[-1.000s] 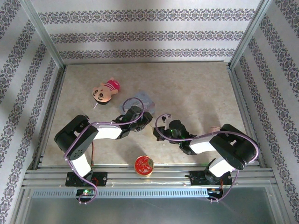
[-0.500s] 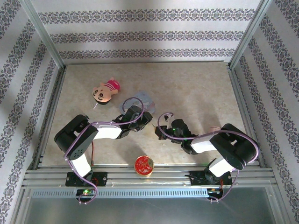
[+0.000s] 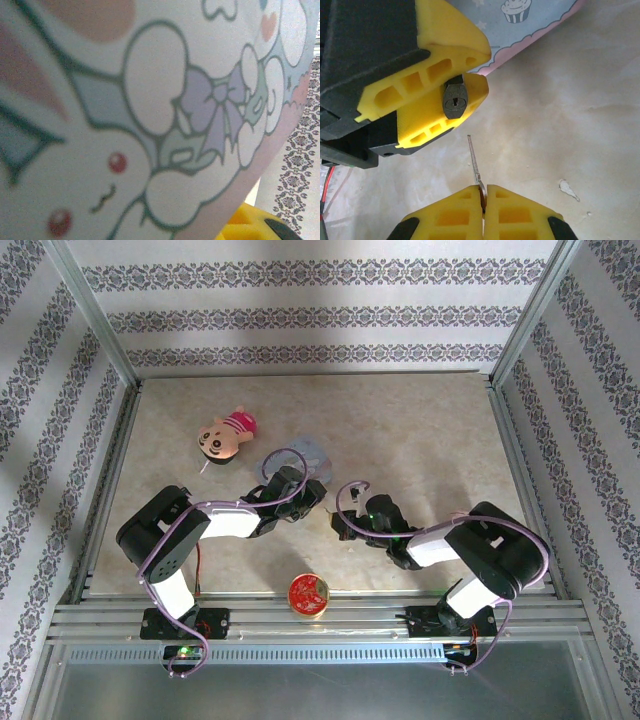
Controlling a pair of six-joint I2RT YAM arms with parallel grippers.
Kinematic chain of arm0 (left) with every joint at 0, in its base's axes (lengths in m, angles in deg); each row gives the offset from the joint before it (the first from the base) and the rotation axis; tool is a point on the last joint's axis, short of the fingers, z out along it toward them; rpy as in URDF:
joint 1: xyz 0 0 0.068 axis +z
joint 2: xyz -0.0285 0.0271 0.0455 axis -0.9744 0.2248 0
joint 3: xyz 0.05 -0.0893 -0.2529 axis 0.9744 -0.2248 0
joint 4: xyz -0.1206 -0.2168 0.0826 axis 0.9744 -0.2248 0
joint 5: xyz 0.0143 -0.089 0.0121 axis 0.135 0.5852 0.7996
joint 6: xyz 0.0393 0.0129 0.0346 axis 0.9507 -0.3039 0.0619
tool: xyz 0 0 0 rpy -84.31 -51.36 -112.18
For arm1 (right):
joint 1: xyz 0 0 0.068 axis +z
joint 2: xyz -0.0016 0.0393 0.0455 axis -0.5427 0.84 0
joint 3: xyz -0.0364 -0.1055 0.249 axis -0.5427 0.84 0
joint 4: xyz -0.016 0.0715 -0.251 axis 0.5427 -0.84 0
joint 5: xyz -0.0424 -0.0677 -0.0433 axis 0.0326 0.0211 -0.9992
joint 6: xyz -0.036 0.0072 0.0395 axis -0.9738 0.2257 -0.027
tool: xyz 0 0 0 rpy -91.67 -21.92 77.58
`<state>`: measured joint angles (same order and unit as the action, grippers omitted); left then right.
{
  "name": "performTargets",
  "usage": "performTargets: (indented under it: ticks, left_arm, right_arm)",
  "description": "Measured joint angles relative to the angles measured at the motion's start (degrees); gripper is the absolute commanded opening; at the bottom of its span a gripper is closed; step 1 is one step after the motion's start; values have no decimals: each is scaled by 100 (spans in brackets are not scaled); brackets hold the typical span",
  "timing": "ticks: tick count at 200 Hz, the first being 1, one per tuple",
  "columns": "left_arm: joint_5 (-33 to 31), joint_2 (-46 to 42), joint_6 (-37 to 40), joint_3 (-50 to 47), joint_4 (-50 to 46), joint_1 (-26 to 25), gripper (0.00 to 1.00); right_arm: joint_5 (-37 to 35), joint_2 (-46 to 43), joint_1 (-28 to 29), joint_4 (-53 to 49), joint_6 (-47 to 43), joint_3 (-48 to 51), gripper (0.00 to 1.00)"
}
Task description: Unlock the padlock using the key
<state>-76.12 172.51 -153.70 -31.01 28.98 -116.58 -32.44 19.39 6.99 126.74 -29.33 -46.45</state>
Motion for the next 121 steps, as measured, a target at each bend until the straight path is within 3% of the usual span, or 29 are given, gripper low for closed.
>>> performTargets:
  ticks: [121]
  left_arm:
    - [76, 0, 15, 0, 2, 31, 21]
  right_arm:
    - [155, 61, -76, 79, 20, -153, 0]
